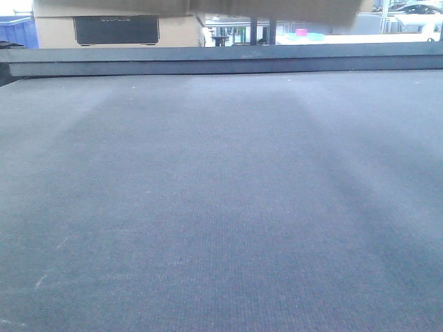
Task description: Stack two boxes on right shelf middle
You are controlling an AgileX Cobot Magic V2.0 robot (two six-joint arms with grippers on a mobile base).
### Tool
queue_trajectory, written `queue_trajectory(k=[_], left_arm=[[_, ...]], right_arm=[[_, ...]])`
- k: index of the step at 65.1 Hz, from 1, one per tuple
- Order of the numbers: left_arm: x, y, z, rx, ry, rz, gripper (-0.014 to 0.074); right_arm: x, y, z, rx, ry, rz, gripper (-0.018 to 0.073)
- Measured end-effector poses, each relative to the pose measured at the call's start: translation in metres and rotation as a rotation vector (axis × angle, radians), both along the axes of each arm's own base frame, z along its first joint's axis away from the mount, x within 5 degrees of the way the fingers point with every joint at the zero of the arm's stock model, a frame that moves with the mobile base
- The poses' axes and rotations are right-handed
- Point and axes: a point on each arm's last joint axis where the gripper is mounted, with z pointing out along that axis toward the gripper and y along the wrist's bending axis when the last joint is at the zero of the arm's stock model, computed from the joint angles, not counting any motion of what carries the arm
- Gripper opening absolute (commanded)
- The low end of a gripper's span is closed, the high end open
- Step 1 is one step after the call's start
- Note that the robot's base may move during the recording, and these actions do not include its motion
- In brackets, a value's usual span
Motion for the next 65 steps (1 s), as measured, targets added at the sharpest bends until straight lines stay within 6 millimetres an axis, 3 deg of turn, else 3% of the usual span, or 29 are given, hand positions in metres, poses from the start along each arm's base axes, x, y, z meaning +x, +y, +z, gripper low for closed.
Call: queue_trajectory(k=[12, 21, 65], left_arm=[[-0.005, 0.001, 0.007, -0.009, -0.025, -0.002, -0.0111], [-0.005, 0.0, 0.007, -0.019, -0.023, -0.01, -0.0111], [-0.005, 0.001, 0.006, -0.011, -0.015, -0.005, -0.0111]], right_arm=[[-0.011, -0.003, 0.029, 0.023, -0.076, 0.003, -0.0153], [-0.015, -0.005, 0.039, 0.024, -0.101, 0.004, -0.0153], [-0.005, -0.001, 0.03, 0.006, -0.046, 0.011, -0.0153]])
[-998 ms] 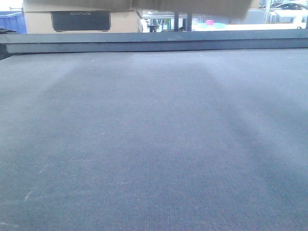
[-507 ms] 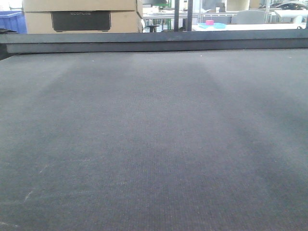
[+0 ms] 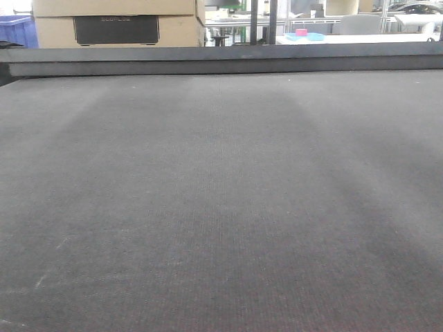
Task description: Stack two boxes on right shelf middle
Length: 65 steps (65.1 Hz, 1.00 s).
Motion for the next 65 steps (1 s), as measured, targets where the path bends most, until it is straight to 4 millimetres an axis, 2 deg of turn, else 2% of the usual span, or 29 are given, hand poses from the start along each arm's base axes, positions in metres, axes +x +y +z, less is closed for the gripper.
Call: queue_trajectory(k=[65], left_arm=[[0.0002, 0.0007, 0.0, 0.006, -0.002, 0.005, -0.0111]], right_arm=[[0.0005, 0.0002, -0.0003, 0.0, 0.001, 0.0, -0.0153]])
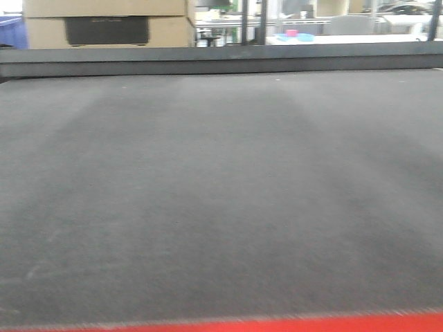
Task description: Stack two boxes on right shelf middle
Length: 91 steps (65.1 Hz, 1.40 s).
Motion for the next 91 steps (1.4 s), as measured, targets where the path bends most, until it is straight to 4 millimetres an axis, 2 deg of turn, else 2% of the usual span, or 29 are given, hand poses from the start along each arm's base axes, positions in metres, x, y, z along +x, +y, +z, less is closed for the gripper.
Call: queue_trajectory(k=[91], left_arm=[[0.0, 0.0, 0.0, 0.0, 0.0, 0.0, -0.0111]], right_arm=[[0.0008, 0.0004, -0.0006, 0.001, 0.003, 0.001, -0.0153]])
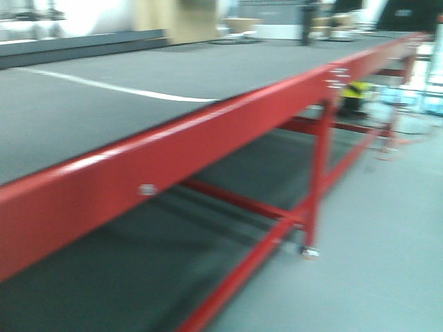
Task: Stack two boxes on right shelf middle
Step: 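Drive the base away from the bench carrying the boxes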
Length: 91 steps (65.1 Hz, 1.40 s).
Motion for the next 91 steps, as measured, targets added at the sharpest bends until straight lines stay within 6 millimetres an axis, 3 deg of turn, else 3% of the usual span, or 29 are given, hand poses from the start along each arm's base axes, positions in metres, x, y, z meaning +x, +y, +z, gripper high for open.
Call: queue_trajectory(k=[91], left_arm=[[0.0, 0.0, 0.0, 0.0, 0.0, 0.0, -0.0111]], right_arm=[[0.0, 0.0, 0.0, 0.0, 0.0, 0.0, -0.0153]])
